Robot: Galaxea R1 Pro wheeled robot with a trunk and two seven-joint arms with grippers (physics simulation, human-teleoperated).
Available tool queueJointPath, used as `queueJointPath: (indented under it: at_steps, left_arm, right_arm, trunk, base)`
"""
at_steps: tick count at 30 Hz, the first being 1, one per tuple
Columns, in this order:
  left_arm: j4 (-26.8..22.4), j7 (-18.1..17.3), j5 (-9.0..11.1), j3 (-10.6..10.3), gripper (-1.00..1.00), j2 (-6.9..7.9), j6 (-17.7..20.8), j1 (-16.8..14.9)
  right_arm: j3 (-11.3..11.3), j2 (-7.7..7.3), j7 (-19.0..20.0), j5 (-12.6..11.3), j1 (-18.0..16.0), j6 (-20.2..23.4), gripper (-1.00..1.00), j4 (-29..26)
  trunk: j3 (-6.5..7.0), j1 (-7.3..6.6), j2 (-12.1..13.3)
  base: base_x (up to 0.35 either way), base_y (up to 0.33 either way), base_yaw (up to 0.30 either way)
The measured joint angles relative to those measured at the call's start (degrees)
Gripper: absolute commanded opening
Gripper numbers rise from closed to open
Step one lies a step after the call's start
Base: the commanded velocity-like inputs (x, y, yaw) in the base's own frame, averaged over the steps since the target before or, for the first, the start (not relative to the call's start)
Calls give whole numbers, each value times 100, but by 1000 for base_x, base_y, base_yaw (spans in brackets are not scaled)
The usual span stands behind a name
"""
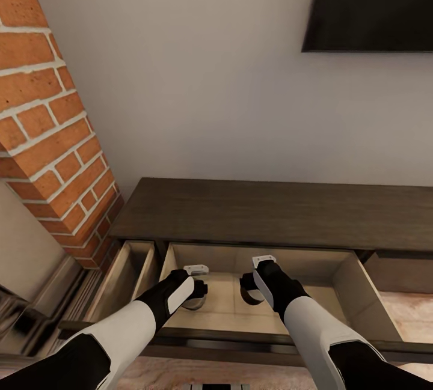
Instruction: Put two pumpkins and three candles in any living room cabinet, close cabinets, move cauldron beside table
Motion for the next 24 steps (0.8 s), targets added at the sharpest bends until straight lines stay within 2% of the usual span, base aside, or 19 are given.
queueJointPath:
  at_steps: [24]
  left_arm:
    - [2,1,9,47,-100,0,80,-13]
  right_arm:
    - [-6,0,-8,-13,-9,-130,-100,224]
  trunk:
    - [-221,0,0]
  base:
    - [0,0,0]
